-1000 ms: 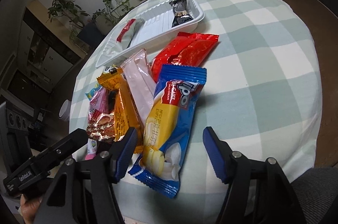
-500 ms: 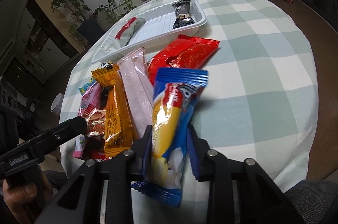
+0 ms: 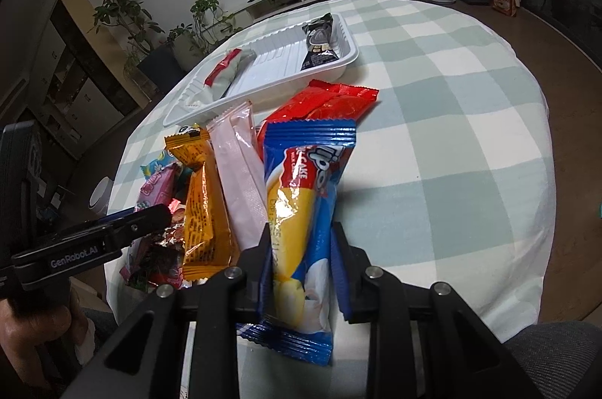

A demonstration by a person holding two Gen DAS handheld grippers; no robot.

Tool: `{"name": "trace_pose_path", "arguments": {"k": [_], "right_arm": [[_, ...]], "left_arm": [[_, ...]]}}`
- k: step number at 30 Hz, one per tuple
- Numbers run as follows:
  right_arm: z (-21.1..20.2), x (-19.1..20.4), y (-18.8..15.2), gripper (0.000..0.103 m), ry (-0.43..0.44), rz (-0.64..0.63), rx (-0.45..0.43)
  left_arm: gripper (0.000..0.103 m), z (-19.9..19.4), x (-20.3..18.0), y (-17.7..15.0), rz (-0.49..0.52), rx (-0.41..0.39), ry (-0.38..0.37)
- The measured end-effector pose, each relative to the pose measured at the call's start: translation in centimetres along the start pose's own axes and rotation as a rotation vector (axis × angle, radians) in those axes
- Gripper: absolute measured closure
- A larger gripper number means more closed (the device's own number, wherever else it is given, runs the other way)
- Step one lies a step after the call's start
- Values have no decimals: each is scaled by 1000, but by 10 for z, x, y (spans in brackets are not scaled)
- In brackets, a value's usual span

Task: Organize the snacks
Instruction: 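Grasp the pink Pororo pack with the left tool while the right tool grasps the blue Tipo pack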

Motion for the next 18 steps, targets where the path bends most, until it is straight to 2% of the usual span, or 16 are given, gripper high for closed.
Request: {"name": "trace_pose_path", "arguments": {"k": [1, 3, 4, 5, 11, 18], "right_arm": [[0, 0, 0, 74, 1, -2, 1], [0, 0, 0, 74, 3, -2, 1], [0, -1, 0, 74, 3, 0, 0], [0, -1, 0, 74, 4, 2, -1], [-1, -2, 1, 74, 5, 8, -7], [-6, -3, 3, 74, 16, 20, -33]], "left_arm": [[49, 2, 0, 1, 14, 7, 3], [53, 4, -1, 2, 42, 6, 9], [63, 4, -1, 3, 46, 3, 6], [69, 3, 0, 3, 49, 2, 10], [73, -1, 6, 2, 48, -5, -9], [74, -18, 14, -4, 0, -61, -71]]}}
Point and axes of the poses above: each gripper's, at about its wrist camera, not at the fingertips, and z roughly the way its jaws point, x to its left, y to its top, the point moved 6 cm from there along z, roughly the way its jaws point, and after that the axes turned 8 degrees about z, right-handed, at the moved point
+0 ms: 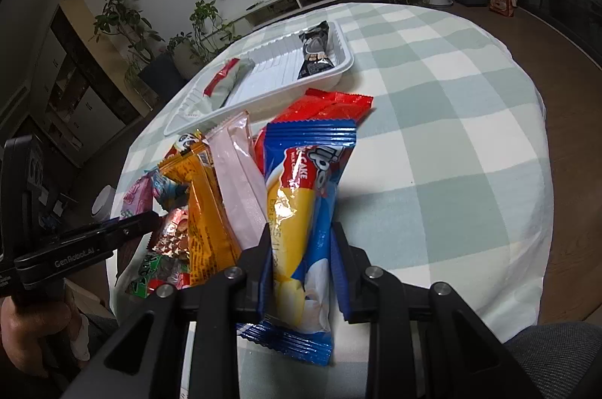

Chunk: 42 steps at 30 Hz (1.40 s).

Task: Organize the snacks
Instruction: 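Grasp the pink Pororo pack with the left tool while the right tool grasps the blue Tipo pack, then carry both packs into the white tray and open both tools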

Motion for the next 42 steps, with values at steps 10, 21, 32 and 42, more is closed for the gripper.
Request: {"name": "trace_pose_path", "arguments": {"k": [10, 21, 32, 42], "right_arm": [[-7, 0, 6, 74, 41, 24, -28], [-33, -28, 38, 74, 76, 169, -45], [-87, -72, 173, 74, -53, 171, -268], [15, 59, 235, 74, 73, -112, -86]], "left_arm": [[74, -29, 15, -5, -105, -80, -111], [74, -57, 53, 24, -167, -178, -152], [74, -68, 101, 144, -122, -246, -95], [74, 26, 82, 227, 6, -119, -45]]}}
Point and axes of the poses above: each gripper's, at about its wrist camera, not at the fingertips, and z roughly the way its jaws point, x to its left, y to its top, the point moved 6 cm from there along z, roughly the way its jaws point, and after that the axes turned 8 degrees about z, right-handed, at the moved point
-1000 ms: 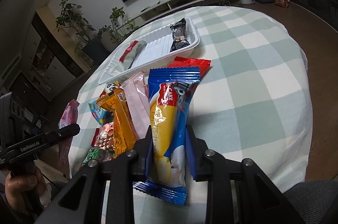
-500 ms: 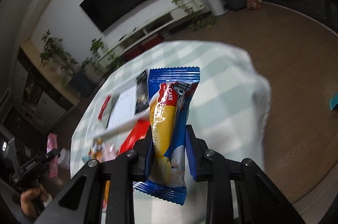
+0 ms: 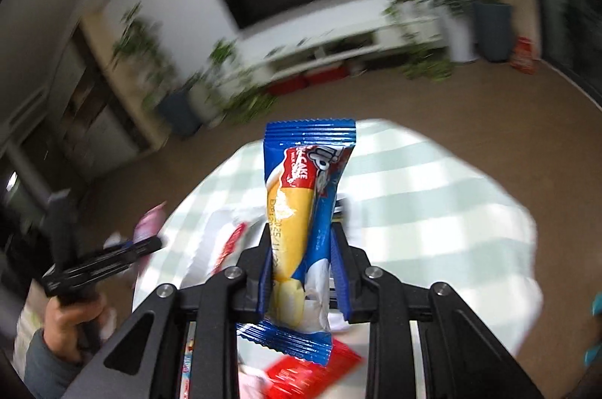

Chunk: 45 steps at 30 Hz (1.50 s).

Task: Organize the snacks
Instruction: 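Carry both packs into the white tray and open both tools, then withdraw both tools from the tray toward the remaining snacks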

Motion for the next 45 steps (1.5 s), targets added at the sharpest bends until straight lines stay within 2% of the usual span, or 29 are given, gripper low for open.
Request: {"name": "trace_pose_path", "arguments": {"k": [5, 10, 16, 22, 26, 33, 35, 38, 39, 40, 41, 42, 43, 45], "right_arm": [[73, 34, -17, 74, 20, -71, 137], [124, 35, -33, 74, -27, -84, 222], [144, 25, -44, 74, -67, -109, 270], [159, 14, -57, 74, -103, -119, 306], [166, 8, -63, 73, -131, -128, 317], [169, 4, -65, 70, -126, -116, 317], [170, 4, -66, 68, -125, -116, 319], [169, 5, -67, 59, -123, -119, 323], [168, 5, -67, 52, -120, -118, 318], [165, 5, -65, 46, -113, -115, 307], [163, 6, -63, 44, -102, -110, 297], [159, 7, -61, 41, -90, -102, 288], [153, 7, -57, 34, -85, -92, 276], [136, 7, -47, 30, -67, -64, 228]], "left_arm": [[74, 47, 9, 2, -14, 51, 24], [74, 77, 16, -3, 3, 87, 45], [73, 104, 19, -16, 7, 130, 51], [73, 112, 24, -19, 7, 138, 73], [62, 112, 24, -22, 13, 139, 98], [54, 107, 22, -22, 19, 118, 101], [47, 104, 22, -22, 16, 108, 103], [42, 96, 21, -23, 8, 91, 91], [40, 92, 21, -23, 6, 83, 86], [34, 88, 20, -23, 4, 75, 81], [22, 83, 19, -23, 3, 62, 80], [18, 77, 18, -23, 4, 48, 76], [16, 70, 16, -24, 9, 36, 62], [15, 55, 13, -28, 17, 21, 52]]}}
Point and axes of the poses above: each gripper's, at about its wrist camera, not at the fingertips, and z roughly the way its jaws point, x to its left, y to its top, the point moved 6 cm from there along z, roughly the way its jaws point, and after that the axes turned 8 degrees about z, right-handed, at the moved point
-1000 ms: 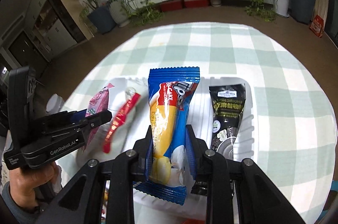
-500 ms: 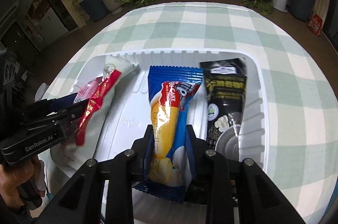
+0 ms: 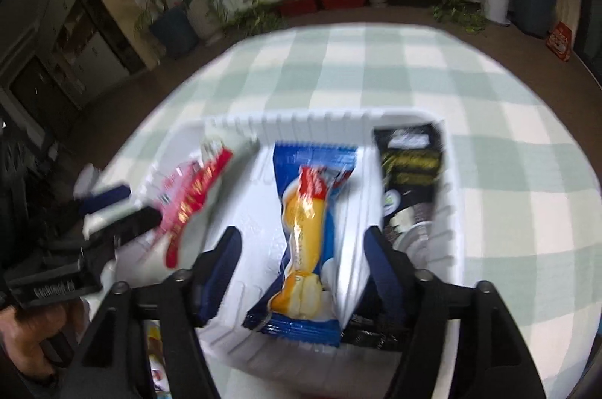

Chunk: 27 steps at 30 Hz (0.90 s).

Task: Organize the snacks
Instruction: 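Withdraw both tools from the tray toward the remaining snacks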

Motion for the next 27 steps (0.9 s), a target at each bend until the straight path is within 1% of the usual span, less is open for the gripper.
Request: {"name": "trace_pose_path", "arguments": {"k": [1, 2, 4, 5, 7, 10, 12, 14, 15, 16, 18, 22, 26, 27], "right_arm": [[-12, 0, 3, 29, 15, 11, -27], [-27, -1, 6, 29, 29, 18, -60], [-61, -4, 7, 21, 51, 35, -140], [-80, -6, 5, 19, 65, 45, -183], [-115, -9, -6, 11, 98, 66, -261], [-153, -9, -45, 9, 128, 70, -323], [-162, -6, -78, 9, 125, 51, -317], [-162, -3, -110, 9, 122, 38, -293], [-161, -2, -128, 9, 119, 33, -272], [-160, -1, -141, 9, 114, 29, -257], [-158, 3, -169, 9, 103, 23, -225], [-155, 16, -197, 9, 89, -33, -193], [-152, 28, -207, 9, 56, -96, -193], [-150, 30, -207, 11, 49, -98, -191]], "left_arm": [[10, -8, 0, -3, 1, -9, 0], [7, -18, 0, -7, -4, -23, -4], [7, -37, 1, -19, -27, -47, -10], [7, -47, 2, -26, -42, -55, -13], [7, -66, 1, -42, -66, -77, -26], [7, -94, -8, -71, -77, -122, -49], [7, -111, -19, -96, -87, -148, -71], [6, -123, -28, -120, -127, -167, -107], [5, -128, -33, -132, -148, -174, -130], [1, -133, -39, -148, -166, -177, -152], [1, -138, -52, -171, -180, -173, -174], [1, -143, -80, -208, -155, -154, -215], [0, -146, -102, -229, -113, -137, -210], [0, -147, -105, -232, -112, -134, -211]]}}
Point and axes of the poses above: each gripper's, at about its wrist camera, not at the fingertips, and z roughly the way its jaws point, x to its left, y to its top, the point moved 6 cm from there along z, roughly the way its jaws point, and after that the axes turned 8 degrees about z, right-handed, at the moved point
